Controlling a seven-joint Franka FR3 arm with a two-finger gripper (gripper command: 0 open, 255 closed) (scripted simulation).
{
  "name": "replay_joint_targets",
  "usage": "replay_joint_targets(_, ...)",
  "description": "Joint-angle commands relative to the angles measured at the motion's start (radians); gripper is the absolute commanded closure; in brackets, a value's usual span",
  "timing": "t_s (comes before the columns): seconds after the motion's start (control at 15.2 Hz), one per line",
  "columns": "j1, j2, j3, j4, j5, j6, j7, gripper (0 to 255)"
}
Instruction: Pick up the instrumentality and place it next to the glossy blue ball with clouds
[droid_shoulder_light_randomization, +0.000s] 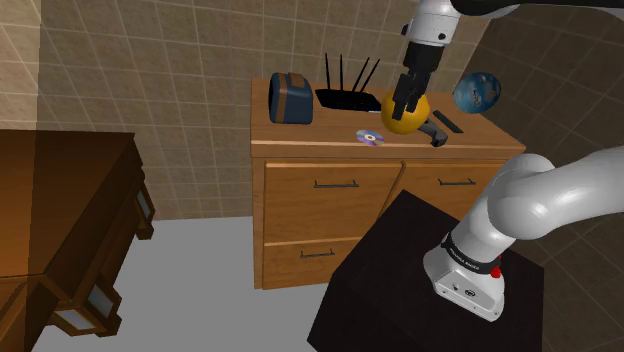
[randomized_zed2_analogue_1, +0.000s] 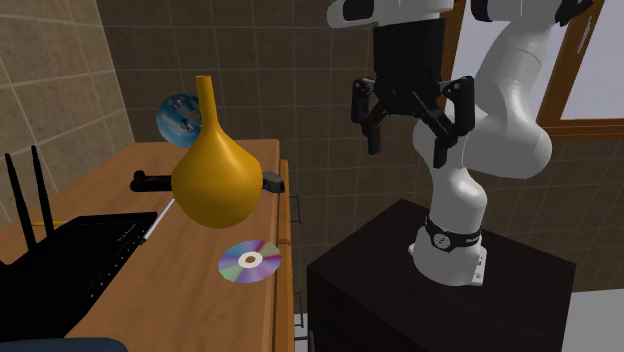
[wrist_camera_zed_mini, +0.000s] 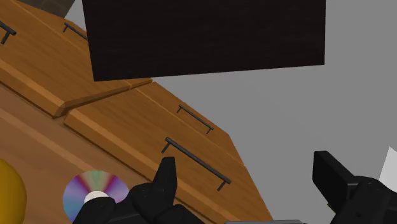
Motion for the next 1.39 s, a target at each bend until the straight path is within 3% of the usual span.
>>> replay_joint_targets(0.0,0.0,0.0,0.0,0.0,0.0,0.0,0.0,0)
replay_joint_targets(0.4,-0.008,-0.025,0.164,-0.238,-0.235,0.306,0.039,0)
replay_joint_targets(0.66,-0.066,0.017,0.277,-0.372,-0.444,0.531,0.128,0)
replay_joint_targets(0.79,-0.13,0.06,0.346,-0.422,-0.583,0.646,0.205,0)
replay_joint_targets(0.92,-0.229,0.117,0.432,-0.453,-0.76,0.755,0.319,0)
replay_joint_targets(1.06,-0.367,0.188,0.542,-0.459,-0.986,0.839,0.481,0)
replay_joint_targets(1.19,-0.524,0.273,0.671,-0.436,-1.258,0.865,0.691,0)
replay_joint_targets(1.32,-0.537,0.294,0.668,-0.429,-1.293,0.866,0.714,0)
